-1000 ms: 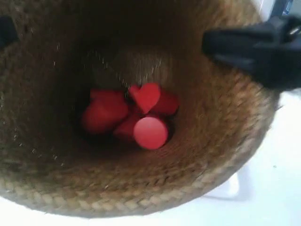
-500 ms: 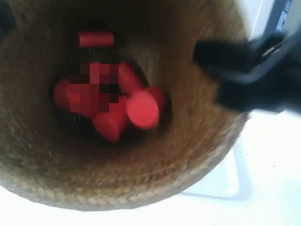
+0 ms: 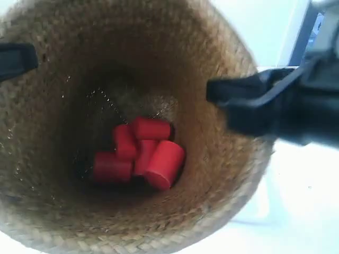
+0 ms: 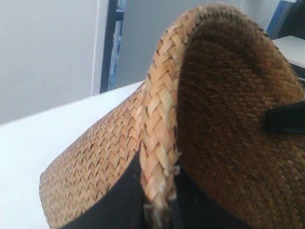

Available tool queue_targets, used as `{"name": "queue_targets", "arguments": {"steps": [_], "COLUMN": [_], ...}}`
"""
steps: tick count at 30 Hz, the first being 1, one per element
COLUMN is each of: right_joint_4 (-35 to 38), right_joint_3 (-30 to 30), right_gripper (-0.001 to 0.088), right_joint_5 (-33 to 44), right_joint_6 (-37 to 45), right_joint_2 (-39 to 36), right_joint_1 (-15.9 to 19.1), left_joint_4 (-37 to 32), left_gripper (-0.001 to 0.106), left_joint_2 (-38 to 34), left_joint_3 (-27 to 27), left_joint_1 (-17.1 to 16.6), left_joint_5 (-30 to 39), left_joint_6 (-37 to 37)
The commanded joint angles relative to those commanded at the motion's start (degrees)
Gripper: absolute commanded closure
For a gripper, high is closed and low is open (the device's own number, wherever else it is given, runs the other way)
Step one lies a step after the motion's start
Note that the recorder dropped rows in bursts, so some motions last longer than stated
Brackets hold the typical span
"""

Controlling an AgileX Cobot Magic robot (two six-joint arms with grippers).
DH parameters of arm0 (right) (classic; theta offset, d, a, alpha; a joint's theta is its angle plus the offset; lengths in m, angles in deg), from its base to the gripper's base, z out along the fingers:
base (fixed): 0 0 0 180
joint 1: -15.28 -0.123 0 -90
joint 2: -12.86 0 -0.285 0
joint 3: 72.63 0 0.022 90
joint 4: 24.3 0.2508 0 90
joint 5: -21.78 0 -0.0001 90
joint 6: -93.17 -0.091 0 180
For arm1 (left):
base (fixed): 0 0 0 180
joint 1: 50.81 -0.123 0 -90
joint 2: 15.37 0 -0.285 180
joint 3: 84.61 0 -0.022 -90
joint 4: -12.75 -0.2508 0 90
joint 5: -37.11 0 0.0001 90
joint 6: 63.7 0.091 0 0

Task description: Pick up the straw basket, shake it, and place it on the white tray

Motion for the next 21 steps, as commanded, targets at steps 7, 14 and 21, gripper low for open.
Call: {"name": "queue_targets", "arguments": {"steps": [7, 14, 21], "right_joint_4": [-3.9, -10.2, -3.1], "right_joint_3": [-3.8, -5.0, 1.6], "right_gripper": [0.0868, 0.0868, 0.0868], "right_joint_5": [-0.8, -0.2, 3.1], "right_joint_6": [-6.4, -5.9, -8.4], "right_joint_2": [-11.1, -7.2, -1.8], "right_joint_1": [3.3, 1.6, -0.1], "left_joint_4": [6.2, 3.1, 2.6], "left_gripper": [0.105, 0.105, 0.105], "left_joint_2": [-5.7, -4.0, -1.9], "left_joint_3": [7.2, 7.1, 0.0], "left_joint_1": [0.0, 0.0, 0.0], "left_joint_5": [-0.4, -8.7, 4.0], "left_joint_6": [5.8, 5.7, 3.2]}}
